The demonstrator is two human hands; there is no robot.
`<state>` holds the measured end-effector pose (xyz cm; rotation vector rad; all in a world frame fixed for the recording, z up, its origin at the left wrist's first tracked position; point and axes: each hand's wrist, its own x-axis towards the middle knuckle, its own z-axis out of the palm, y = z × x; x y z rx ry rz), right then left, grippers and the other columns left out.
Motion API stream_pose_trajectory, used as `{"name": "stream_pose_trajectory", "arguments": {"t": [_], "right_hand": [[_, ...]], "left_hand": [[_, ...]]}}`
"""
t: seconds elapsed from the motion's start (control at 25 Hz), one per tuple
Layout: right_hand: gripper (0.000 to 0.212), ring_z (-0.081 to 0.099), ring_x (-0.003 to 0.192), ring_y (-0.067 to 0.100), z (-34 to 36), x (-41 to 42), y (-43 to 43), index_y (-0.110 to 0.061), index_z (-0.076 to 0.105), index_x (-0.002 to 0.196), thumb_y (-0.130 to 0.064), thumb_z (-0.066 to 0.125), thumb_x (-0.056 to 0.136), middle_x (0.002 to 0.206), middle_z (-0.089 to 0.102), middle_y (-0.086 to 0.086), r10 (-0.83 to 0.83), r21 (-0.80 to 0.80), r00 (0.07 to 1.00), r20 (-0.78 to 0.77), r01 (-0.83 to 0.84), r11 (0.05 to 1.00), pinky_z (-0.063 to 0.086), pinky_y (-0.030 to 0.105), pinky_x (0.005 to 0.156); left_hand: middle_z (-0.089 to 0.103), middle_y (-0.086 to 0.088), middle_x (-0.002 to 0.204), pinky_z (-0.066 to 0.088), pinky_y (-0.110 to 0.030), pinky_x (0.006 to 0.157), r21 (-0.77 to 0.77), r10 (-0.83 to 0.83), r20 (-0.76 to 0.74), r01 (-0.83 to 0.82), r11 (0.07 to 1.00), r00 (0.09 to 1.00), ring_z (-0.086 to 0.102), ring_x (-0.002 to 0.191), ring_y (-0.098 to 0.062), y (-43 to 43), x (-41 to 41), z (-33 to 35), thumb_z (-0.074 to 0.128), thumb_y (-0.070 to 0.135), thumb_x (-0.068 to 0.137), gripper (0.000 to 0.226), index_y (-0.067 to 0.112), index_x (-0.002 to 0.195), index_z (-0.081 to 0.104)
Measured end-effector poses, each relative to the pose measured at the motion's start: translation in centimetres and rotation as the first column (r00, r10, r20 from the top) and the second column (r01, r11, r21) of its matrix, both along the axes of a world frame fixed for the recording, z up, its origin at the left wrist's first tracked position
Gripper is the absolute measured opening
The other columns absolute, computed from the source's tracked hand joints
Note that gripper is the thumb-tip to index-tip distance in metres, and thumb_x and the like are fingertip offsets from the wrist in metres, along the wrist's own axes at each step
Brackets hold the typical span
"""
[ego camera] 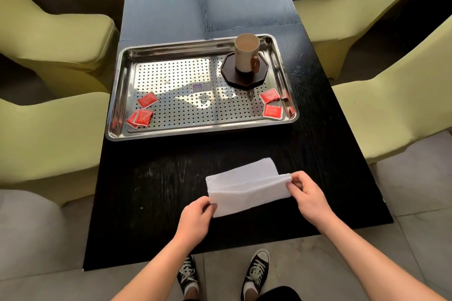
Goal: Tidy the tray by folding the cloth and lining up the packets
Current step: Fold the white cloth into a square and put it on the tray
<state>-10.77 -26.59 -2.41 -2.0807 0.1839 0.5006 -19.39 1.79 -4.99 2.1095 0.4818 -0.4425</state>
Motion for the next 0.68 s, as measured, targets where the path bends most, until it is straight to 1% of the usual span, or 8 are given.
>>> {"name": "stream_pose_trajectory", "arguments": {"t": [0.08,0.2,0.28,0.36,0.44,0.52,0.68], "right_hand": [[0.008,0.063,0.093,0.012,-0.4,1.5,1.1,-0.029,0.060,0.097,-0.025,0.054,0.100,0.096,0.068,-0.005,0.002,-0.064,1.000,0.004,-0.002,0.998,0.051,0.036,0.080],[0.008,0.062,0.087,0.015,-1.2,3.5,2.8,-0.026,0.060,0.095,-0.028,0.053,0.098,0.090,0.065,-0.005,0.000,-0.168,1.000,-0.004,-0.001,0.986,0.048,0.035,0.072],[0.010,0.062,0.084,0.017,-1.5,4.6,3.7,-0.024,0.062,0.096,-0.030,0.055,0.096,0.085,0.065,-0.006,-0.005,-0.247,1.000,-0.010,0.002,0.969,0.046,0.033,0.067],[0.011,0.062,0.082,0.017,-1.8,5.4,4.4,-0.023,0.063,0.096,-0.032,0.056,0.096,0.082,0.064,-0.006,0.003,-0.312,1.000,-0.013,-0.007,0.950,0.044,0.033,0.065],[0.012,0.062,0.080,0.019,-2.1,6.0,4.7,-0.023,0.061,0.095,-0.033,0.055,0.096,0.081,0.064,-0.004,0.002,-0.347,1.000,-0.015,-0.008,0.938,0.046,0.035,0.066],[0.013,0.062,0.078,0.020,-2.3,6.2,5.0,-0.023,0.059,0.092,-0.035,0.054,0.097,0.081,0.065,-0.002,-0.001,-0.365,1.000,-0.014,-0.004,0.931,0.047,0.037,0.065],[0.016,0.061,0.074,0.017,-2.8,6.5,5.5,-0.024,0.056,0.089,-0.037,0.054,0.097,0.077,0.063,-0.002,-0.004,-0.399,1.000,-0.012,-0.001,0.917,0.041,0.032,0.057]], "left_hand": [[0.070,0.006,0.080,0.049,-0.034,0.071,-0.006,0.089,-0.053,-0.090,0.996,0.995,0.064,0.077,-0.012,-0.2,0.5,-0.1,0.059,0.026,0.096,0.016,0.023,0.085,0.069],[0.070,-0.001,0.075,0.050,-0.037,0.069,-0.028,0.219,-0.109,-0.223,0.974,0.970,0.065,0.074,-0.018,-0.5,1.0,-0.4,0.060,0.027,0.094,0.020,0.020,0.078,0.069],[0.070,-0.007,0.073,0.049,-0.038,0.066,-0.028,0.270,-0.138,-0.277,0.961,0.953,0.063,0.069,-0.018,-0.8,1.3,-0.5,0.060,0.027,0.093,0.024,0.016,0.073,0.069],[0.071,-0.011,0.075,0.048,-0.040,0.064,-0.033,0.317,-0.164,-0.326,0.945,0.934,0.059,0.065,-0.017,-0.8,1.7,-0.5,0.059,0.028,0.091,0.026,0.013,0.072,0.068],[0.070,-0.010,0.073,0.046,-0.039,0.061,-0.015,0.346,-0.182,-0.355,0.935,0.920,0.057,0.063,-0.018,-1.0,2.1,-0.6,0.058,0.029,0.091,0.027,0.012,0.072,0.067],[0.066,-0.006,0.069,0.042,-0.035,0.059,0.043,0.356,-0.184,-0.355,0.934,0.916,0.056,0.063,-0.018,-1.3,2.2,-0.6,0.057,0.029,0.091,0.028,0.012,0.071,0.065],[0.064,0.003,0.073,0.044,-0.032,0.059,0.161,0.414,-0.141,-0.392,0.906,0.899,0.059,0.069,-0.014,-1.9,2.3,-0.7,0.060,0.031,0.091,0.021,0.019,0.075,0.061]]}}
